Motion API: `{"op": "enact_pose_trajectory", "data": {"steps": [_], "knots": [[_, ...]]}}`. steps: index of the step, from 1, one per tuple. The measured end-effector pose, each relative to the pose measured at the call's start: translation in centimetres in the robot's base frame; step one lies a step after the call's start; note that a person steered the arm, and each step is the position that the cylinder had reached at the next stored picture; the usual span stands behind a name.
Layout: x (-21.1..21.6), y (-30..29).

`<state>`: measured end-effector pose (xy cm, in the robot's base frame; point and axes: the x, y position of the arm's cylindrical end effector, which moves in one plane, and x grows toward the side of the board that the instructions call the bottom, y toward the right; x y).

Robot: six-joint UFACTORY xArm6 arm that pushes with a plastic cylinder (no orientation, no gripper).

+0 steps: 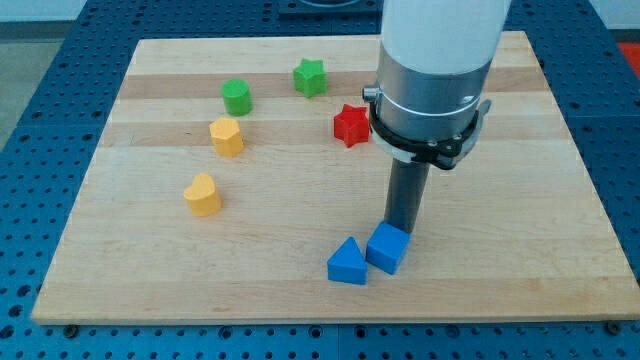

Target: Push the blue cube into the blue triangle

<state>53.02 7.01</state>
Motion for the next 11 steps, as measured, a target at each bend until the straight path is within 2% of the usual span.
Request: {"op": "enact_pose_trajectory", "data": {"steps": [2,4,7,8,10,11], "knots": [[0.2,3.2],[2.3,2.2],[2.9,0.7],[2.3,0.9],[-3.2,1.5],[-5.2,-1.9]]}}
